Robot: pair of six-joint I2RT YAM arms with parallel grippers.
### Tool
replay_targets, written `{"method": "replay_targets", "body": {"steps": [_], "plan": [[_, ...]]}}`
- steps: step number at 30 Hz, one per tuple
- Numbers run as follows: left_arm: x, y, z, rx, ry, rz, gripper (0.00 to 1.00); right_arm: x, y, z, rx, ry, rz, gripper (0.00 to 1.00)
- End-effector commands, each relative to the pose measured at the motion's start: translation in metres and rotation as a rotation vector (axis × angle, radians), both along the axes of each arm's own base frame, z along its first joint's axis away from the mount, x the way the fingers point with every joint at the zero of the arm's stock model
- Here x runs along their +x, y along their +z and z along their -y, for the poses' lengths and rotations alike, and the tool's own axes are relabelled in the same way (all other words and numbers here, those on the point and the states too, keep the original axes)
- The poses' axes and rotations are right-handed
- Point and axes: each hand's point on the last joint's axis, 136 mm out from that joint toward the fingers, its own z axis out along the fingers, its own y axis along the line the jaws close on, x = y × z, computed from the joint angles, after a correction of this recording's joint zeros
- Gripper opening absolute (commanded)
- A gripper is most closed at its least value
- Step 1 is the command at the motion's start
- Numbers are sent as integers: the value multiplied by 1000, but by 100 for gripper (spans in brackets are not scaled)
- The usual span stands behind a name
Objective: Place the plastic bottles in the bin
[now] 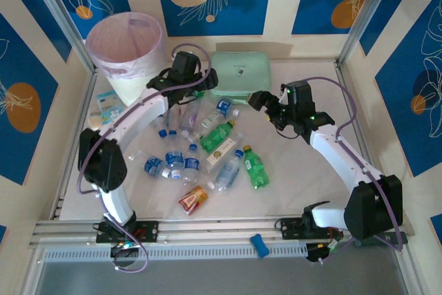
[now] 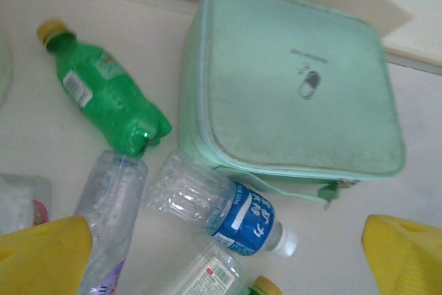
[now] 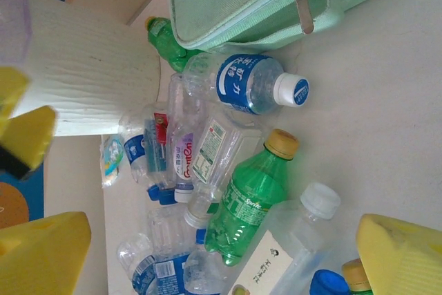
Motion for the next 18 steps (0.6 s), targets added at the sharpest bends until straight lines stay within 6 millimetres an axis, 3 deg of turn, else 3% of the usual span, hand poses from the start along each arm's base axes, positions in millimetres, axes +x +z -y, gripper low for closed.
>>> {"method": "replay_targets", "body": {"steps": [1, 6, 18], "plan": [[17, -18, -4, -64, 180, -27, 100, -9, 2, -4, 4, 45, 16, 99], [38, -46, -13, -13, 308, -50, 100, -13, -1, -4, -1, 58, 9, 99], [89, -67, -41, 54, 502, -31, 91, -15, -5, 2, -26, 67, 2, 99]]}}
